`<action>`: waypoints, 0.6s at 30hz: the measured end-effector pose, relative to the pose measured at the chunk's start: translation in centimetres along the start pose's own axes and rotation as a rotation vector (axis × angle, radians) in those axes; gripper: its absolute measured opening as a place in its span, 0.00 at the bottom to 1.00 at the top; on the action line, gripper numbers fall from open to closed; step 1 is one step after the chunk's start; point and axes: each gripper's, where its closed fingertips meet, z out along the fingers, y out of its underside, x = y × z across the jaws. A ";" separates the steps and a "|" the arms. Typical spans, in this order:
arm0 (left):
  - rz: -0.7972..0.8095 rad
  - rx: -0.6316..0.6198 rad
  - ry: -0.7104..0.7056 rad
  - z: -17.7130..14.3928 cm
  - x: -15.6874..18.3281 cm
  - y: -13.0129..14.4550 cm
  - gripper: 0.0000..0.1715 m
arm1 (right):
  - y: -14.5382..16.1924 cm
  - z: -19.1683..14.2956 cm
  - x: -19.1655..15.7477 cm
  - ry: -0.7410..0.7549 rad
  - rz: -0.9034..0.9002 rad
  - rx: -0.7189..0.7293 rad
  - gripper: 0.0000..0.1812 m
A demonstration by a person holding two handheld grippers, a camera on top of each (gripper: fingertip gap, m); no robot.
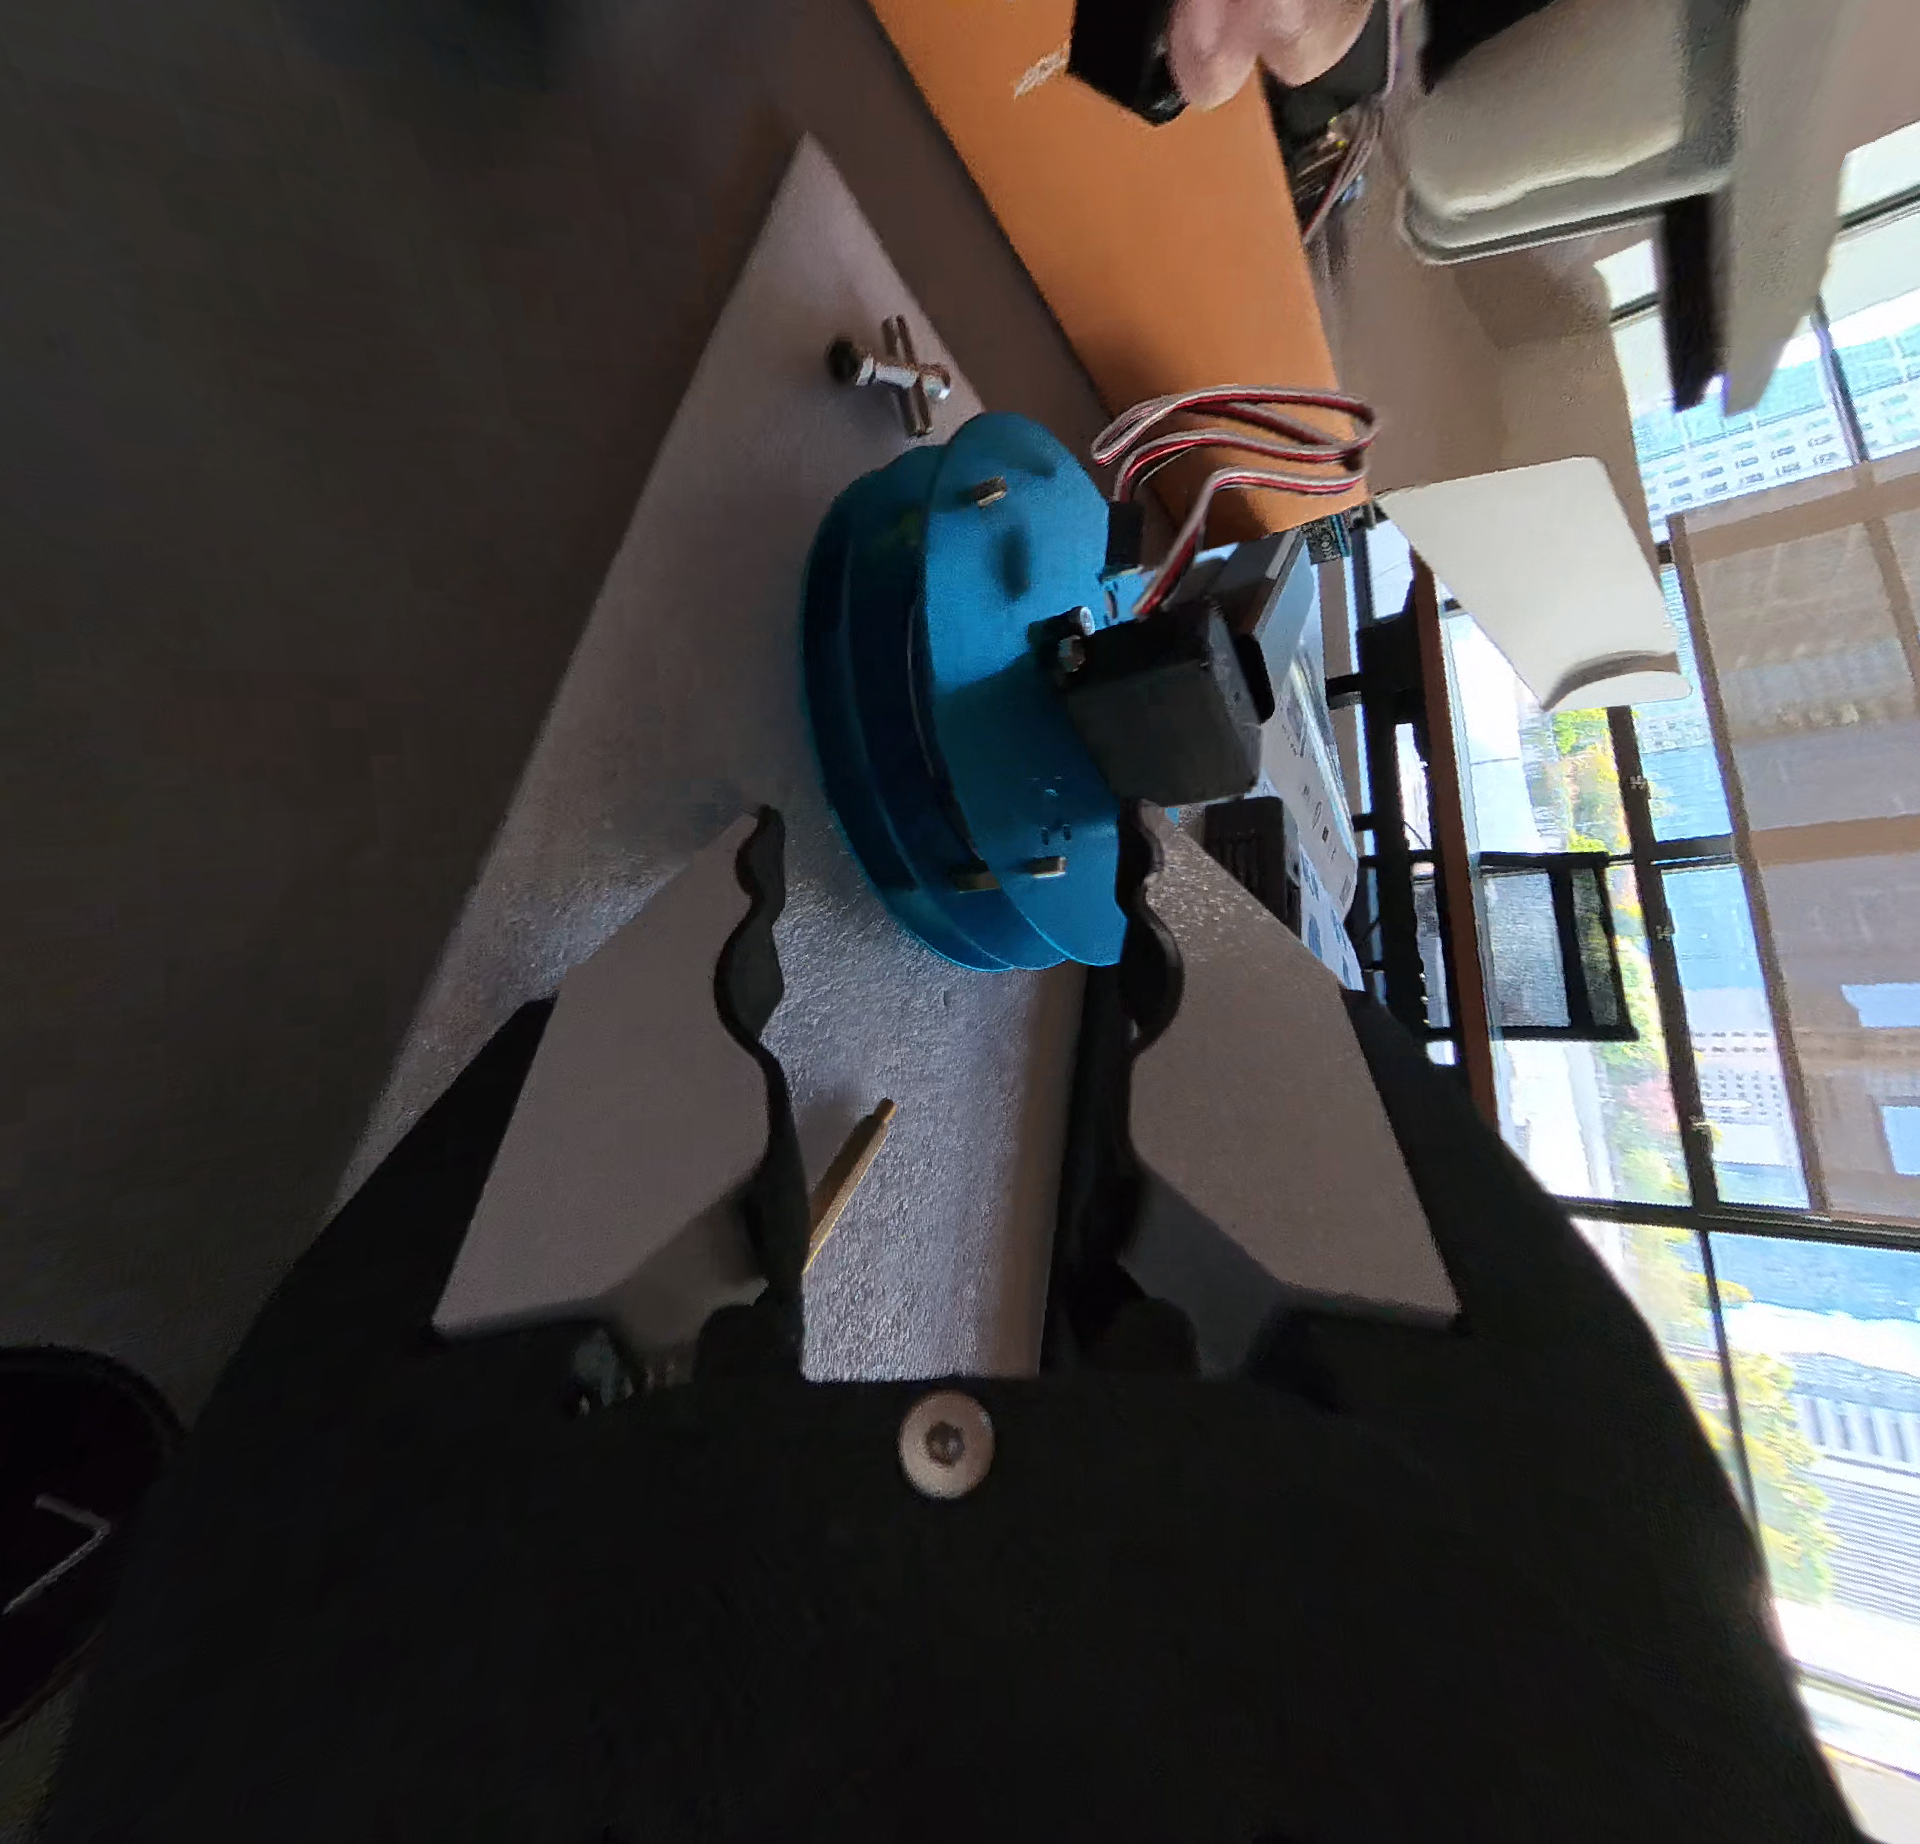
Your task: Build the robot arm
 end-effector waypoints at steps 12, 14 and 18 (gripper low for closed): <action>-0.008 -0.042 0.027 0.3 0.4 0.8 0.14 | -0.7 0.8 1.6 0.178 -0.102 -0.013 0.18; -0.008 -0.044 0.027 0.2 0.3 0.8 0.14 | -0.9 0.9 1.9 0.143 -0.070 0.002 0.18; 0.004 -0.002 0.009 -0.3 -0.2 -0.2 0.14 | -2.0 1.3 3.4 0.068 -0.001 0.063 0.17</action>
